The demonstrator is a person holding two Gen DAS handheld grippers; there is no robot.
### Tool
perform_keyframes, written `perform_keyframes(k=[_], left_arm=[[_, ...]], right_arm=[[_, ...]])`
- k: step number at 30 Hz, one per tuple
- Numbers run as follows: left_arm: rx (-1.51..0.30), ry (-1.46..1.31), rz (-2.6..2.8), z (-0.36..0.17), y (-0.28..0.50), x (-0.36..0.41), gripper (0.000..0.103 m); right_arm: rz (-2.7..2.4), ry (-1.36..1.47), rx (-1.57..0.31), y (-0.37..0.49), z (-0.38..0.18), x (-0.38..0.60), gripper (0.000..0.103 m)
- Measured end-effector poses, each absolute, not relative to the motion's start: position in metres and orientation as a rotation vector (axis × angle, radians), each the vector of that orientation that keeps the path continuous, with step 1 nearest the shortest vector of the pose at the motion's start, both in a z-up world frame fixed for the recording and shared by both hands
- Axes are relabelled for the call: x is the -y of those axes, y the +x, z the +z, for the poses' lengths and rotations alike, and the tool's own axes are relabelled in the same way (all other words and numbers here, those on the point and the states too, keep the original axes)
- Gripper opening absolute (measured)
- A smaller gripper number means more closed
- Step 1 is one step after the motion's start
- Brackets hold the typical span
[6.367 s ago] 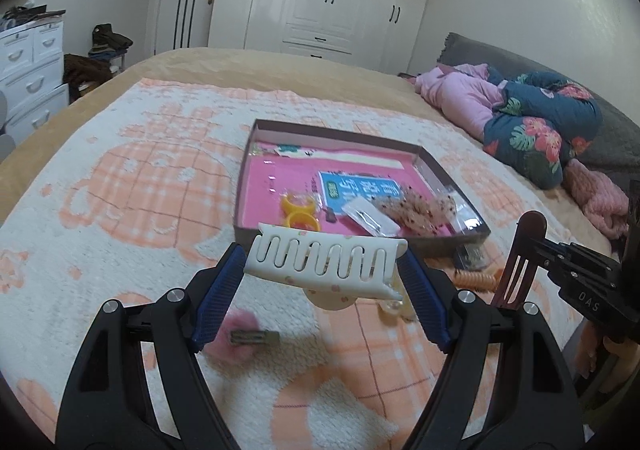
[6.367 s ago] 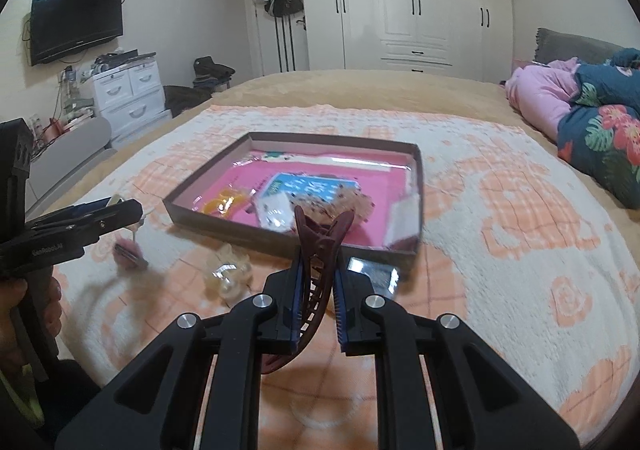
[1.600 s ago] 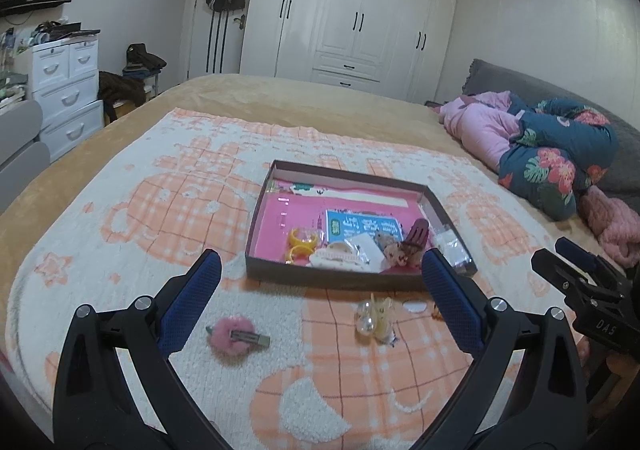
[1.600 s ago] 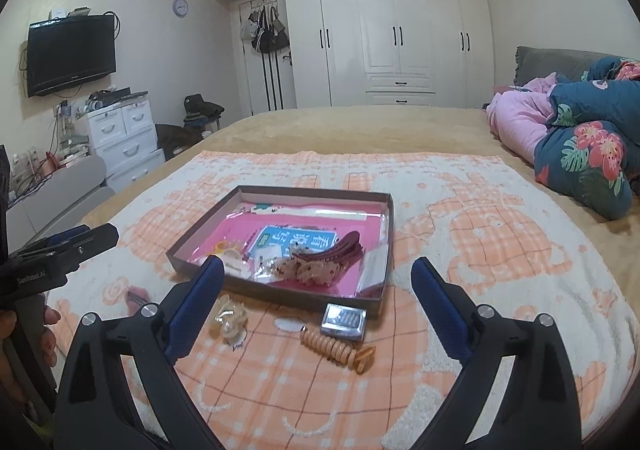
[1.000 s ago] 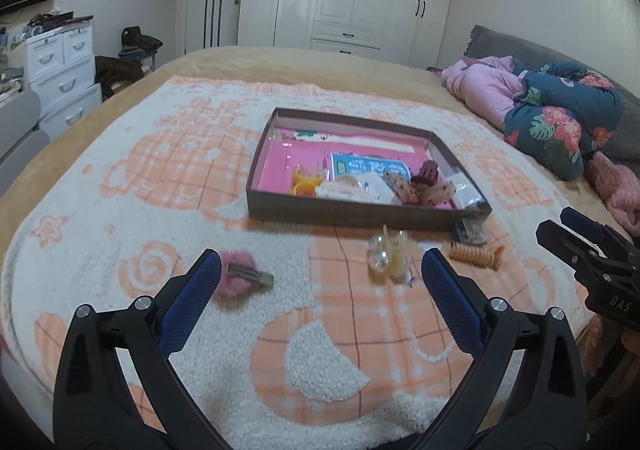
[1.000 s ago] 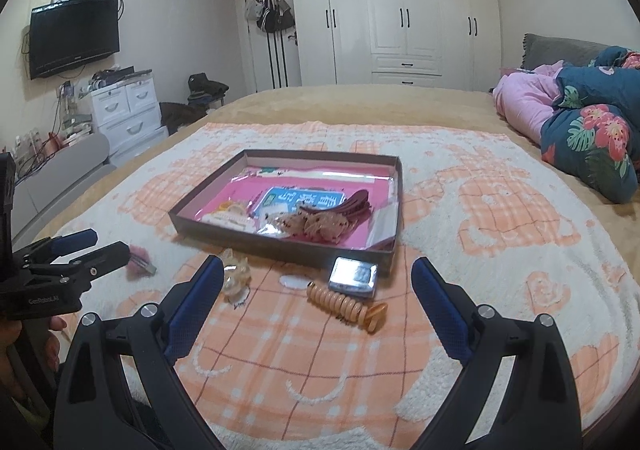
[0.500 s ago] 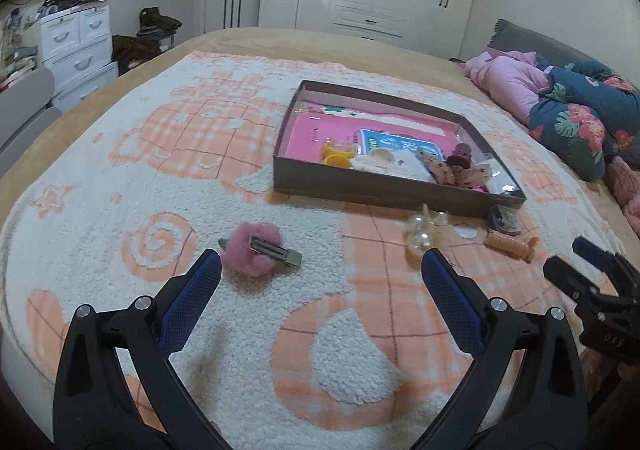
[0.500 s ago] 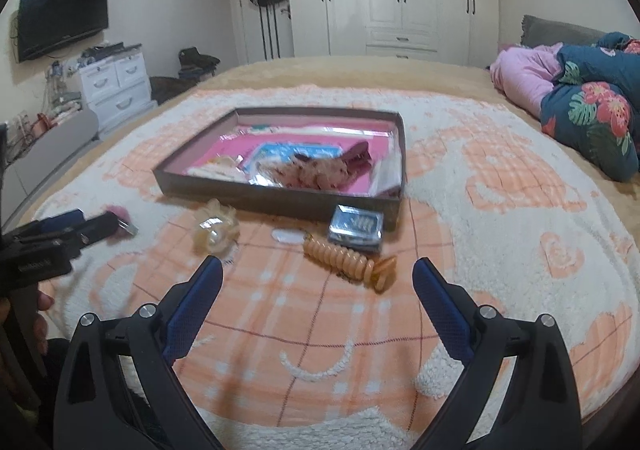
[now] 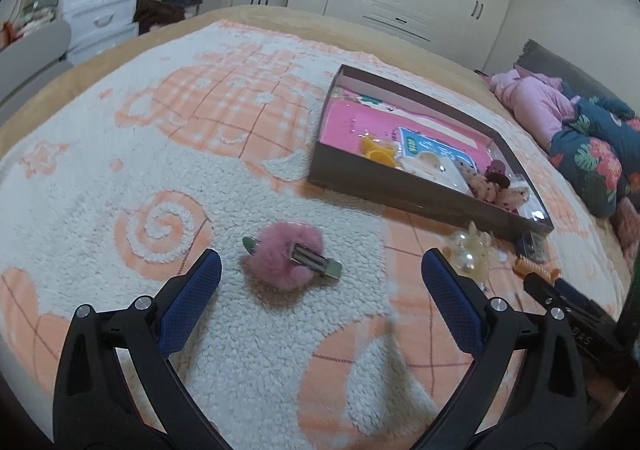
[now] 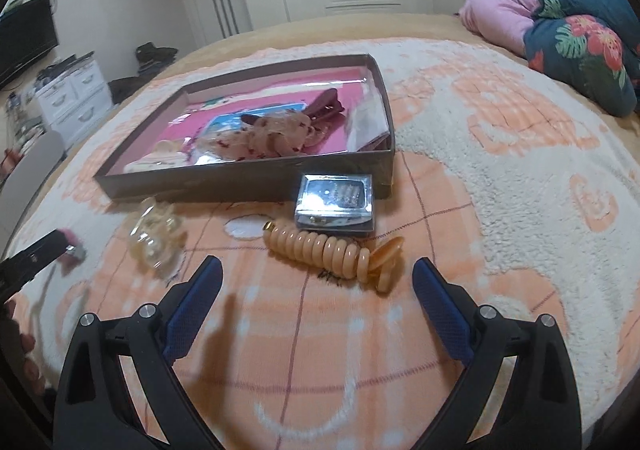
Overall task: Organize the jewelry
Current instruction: 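Grasp pink pom-pom clip with left tool while right tool grasps beaded coil, then carry pom-pom clip into tray with left tool while right tool drops coil there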
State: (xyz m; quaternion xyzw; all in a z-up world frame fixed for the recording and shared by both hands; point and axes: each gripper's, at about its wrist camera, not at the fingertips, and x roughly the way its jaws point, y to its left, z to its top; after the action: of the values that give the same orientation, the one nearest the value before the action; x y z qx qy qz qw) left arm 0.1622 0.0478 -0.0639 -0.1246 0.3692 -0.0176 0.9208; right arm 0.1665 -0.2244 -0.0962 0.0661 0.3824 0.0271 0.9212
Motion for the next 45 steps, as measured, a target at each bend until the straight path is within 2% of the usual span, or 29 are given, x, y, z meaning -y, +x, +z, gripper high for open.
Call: perform_keyframes(k=[6, 10, 13, 16, 18, 22, 24, 26, 28, 45], left_arm=[[-0.783, -0.315, -0.028, -0.074, 0.173, -0.057, 0.092], [-0.79, -0.291, -0.016, -0.077, 0.18, -0.055, 0.092], [-0.808, -0.264, 0.002, -0.081, 0.186, -0.051, 0.091], [-0.812, -0.257, 0.013, -0.082, 0.186, -0.051, 0.077], [-0.81, -0.271, 0.005, -0.081, 0.185, -0.054, 0.06], [-0.804, -0.291, -0.017, -0.08, 0.182, -0.056, 0.044], [-0.804, -0.301, -0.034, -0.08, 0.181, -0.057, 0.032], [-0.806, -0.303, -0.045, -0.08, 0.18, -0.055, 0.03], [-0.806, -0.302, -0.071, -0.079, 0.18, -0.052, 0.021], [-0.744, -0.185, -0.206, -0.053, 0.155, -0.009, 0.02]], right_arm=[[-0.035, 0.128, -0.794, 0.182, -0.102, 0.218, 0.09], [-0.07, 0.117, -0.794, 0.188, -0.105, 0.218, 0.075], [-0.077, 0.112, -0.791, 0.189, -0.107, 0.219, 0.069], [-0.068, 0.114, -0.783, 0.188, -0.106, 0.22, 0.068], [-0.06, 0.118, -0.779, 0.186, -0.105, 0.222, 0.068], [-0.043, 0.126, -0.774, 0.181, -0.104, 0.225, 0.068], [-0.034, 0.131, -0.771, 0.178, -0.103, 0.226, 0.068], [-0.025, 0.134, -0.767, 0.175, -0.103, 0.227, 0.068], [-0.019, 0.136, -0.763, 0.172, -0.102, 0.228, 0.068], [0.044, 0.168, -0.739, 0.14, -0.087, 0.248, 0.068]])
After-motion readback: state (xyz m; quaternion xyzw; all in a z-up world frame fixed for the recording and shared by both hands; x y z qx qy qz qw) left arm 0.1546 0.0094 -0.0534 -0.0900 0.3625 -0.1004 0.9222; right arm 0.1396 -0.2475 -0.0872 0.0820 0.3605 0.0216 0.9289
